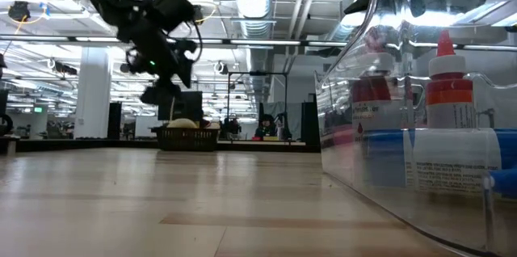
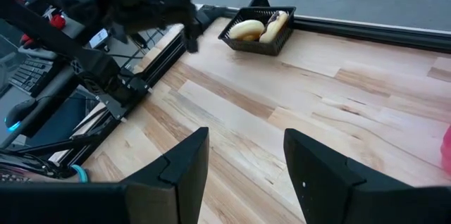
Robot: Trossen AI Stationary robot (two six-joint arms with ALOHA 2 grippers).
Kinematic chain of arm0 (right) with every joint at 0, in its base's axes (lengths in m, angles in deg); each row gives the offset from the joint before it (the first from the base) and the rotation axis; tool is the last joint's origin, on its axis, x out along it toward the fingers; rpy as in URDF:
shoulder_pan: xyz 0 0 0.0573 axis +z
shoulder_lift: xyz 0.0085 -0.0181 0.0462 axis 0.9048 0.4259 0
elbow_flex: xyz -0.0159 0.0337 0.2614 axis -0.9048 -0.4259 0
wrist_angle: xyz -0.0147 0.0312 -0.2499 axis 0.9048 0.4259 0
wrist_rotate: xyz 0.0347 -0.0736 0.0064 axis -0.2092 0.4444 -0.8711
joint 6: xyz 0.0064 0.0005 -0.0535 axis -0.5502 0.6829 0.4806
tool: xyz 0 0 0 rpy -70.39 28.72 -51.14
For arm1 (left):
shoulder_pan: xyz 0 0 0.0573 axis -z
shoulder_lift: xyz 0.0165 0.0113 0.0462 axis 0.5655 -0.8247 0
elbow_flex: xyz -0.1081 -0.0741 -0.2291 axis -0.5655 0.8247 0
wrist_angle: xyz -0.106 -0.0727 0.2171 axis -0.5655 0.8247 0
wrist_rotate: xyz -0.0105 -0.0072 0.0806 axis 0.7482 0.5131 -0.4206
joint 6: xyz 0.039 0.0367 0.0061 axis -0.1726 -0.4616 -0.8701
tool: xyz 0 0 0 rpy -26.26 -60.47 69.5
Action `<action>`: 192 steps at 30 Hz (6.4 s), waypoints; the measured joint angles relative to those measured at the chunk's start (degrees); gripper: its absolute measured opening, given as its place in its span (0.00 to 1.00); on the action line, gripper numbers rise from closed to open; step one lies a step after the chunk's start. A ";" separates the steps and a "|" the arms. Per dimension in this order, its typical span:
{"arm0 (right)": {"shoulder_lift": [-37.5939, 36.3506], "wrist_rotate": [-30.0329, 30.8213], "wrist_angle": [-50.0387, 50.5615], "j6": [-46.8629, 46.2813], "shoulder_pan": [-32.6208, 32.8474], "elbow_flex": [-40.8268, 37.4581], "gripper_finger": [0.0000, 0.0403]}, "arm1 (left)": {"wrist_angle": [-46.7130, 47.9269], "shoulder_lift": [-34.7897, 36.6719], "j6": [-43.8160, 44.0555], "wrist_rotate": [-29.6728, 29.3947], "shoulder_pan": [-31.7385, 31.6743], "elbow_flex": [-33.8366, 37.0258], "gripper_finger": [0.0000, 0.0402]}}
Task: Pick & Place Food Item
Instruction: Put the pink donut into the black bin, then put the black donut into the black bin
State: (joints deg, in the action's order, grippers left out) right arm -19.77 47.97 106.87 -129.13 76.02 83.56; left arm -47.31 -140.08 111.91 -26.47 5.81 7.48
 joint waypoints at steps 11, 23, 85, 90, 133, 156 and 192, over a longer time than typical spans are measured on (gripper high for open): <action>-0.01 0.02 -0.02 0.86 -0.15 0.00 0.44 | 14.33 10.01 -23.54 3.33 -1.64 0.02 0.21; -0.01 -0.04 0.28 0.45 0.07 0.00 0.44 | 0.41 4.42 -67.21 17.50 -5.78 -0.32 0.36; 0.01 -0.33 3.65 -4.96 -0.37 -0.02 0.44 | 83.83 -43.71 -111.90 26.56 -11.66 -67.21 0.54; 0.00 -0.26 3.65 -4.96 -0.37 -0.02 0.44 | 82.34 -43.71 -110.53 27.14 -12.23 -67.06 0.41; -0.01 -0.22 4.94 -5.60 -0.35 -0.02 0.44 | 82.25 -43.62 -110.61 31.28 -14.13 -63.51 0.16; 0.01 -0.02 5.02 -4.94 -0.37 -0.02 0.44 | 74.84 -38.06 -94.85 35.90 -17.30 -63.49 0.00; 0.01 0.65 6.82 -5.46 2.32 -0.02 0.44 | 67.96 -38.04 -90.76 40.31 -16.63 -63.16 0.32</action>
State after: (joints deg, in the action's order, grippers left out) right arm -19.76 48.62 113.69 -134.59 78.33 83.53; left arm 20.65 -178.12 21.15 13.84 -10.82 -55.68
